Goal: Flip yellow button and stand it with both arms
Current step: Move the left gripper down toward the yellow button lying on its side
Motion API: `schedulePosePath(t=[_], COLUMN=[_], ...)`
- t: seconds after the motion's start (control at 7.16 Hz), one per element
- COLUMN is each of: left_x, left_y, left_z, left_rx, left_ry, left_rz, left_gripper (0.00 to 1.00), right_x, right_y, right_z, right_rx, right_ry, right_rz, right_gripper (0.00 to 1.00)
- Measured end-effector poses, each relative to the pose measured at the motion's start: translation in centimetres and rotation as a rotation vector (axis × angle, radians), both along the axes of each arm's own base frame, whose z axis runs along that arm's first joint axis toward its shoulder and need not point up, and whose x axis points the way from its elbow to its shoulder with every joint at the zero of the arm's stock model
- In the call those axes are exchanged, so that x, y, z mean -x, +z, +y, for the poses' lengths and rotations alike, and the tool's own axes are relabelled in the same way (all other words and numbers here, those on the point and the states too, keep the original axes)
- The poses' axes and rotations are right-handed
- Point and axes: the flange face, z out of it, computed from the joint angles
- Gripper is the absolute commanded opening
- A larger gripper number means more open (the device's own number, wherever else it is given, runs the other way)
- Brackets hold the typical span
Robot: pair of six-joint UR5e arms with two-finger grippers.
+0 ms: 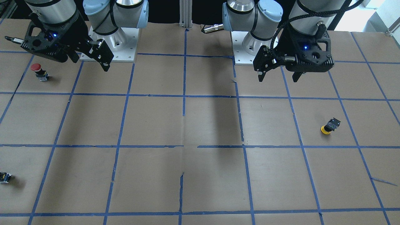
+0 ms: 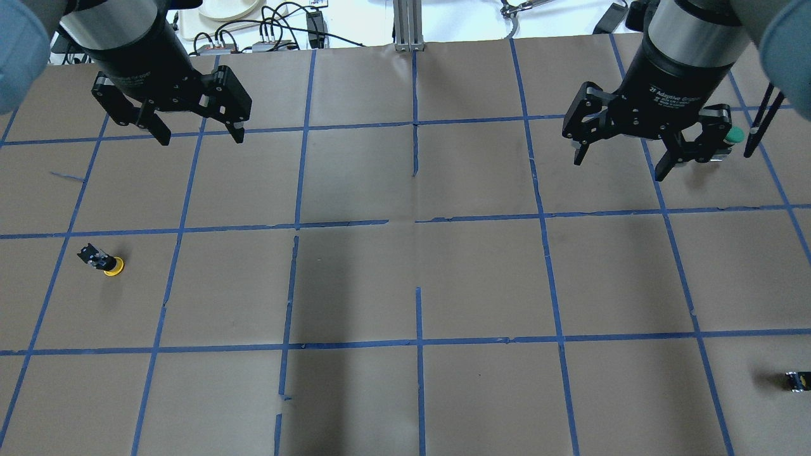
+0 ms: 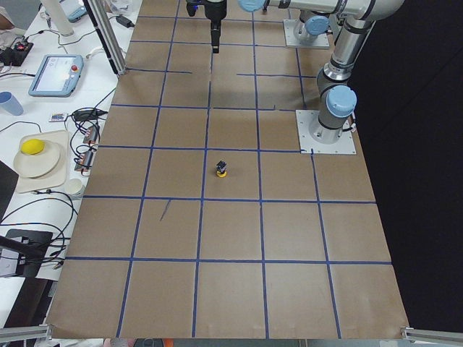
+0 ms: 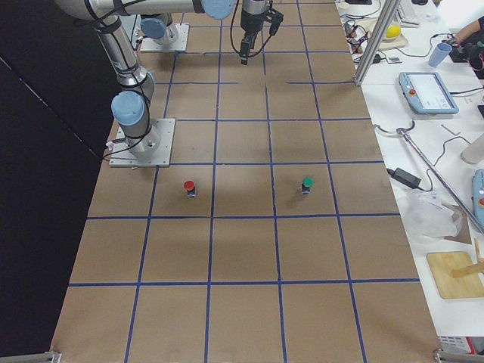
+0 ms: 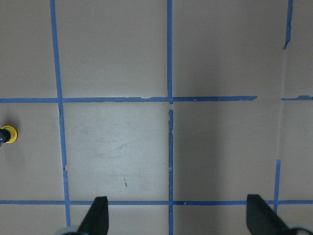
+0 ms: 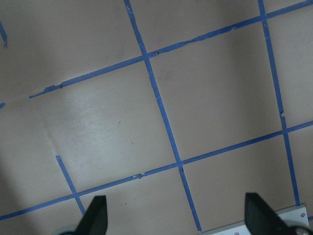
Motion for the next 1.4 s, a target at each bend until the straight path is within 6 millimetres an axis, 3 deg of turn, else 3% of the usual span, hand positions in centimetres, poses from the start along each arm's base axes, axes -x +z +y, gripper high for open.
schedulePosePath(t=[0.42,0.7,0.98,1.4], left_x=[-0.2,-2.4,-8.1,-18.2], left_y=[-0.1,-0.4,-1.2,-4.4], left_z=[0.1,-0.4,-1.2,-1.8], left_rx=[-0.005,-0.016,-0.041,-0.104], left_ry=[-0.002,-0.057,-0.166,-0.350], left_rz=[0.002,-0.004,0.003,0.042], left_gripper=[0.99,0.99,0.99,0.99], right_x=[0.0,0.0,0.0,0.0], right_y=[-0.1,-0.2,-0.2,-0.4], right_z=[0.0,0.0,0.0,-0.2], right_rx=[-0.002,-0.004,-0.004,-0.005], right_ry=[0.000,0.001,0.002,0.002], right_rz=[0.001,0.001,0.001,0.001], right_gripper=[1.00,1.00,1.00,1.00])
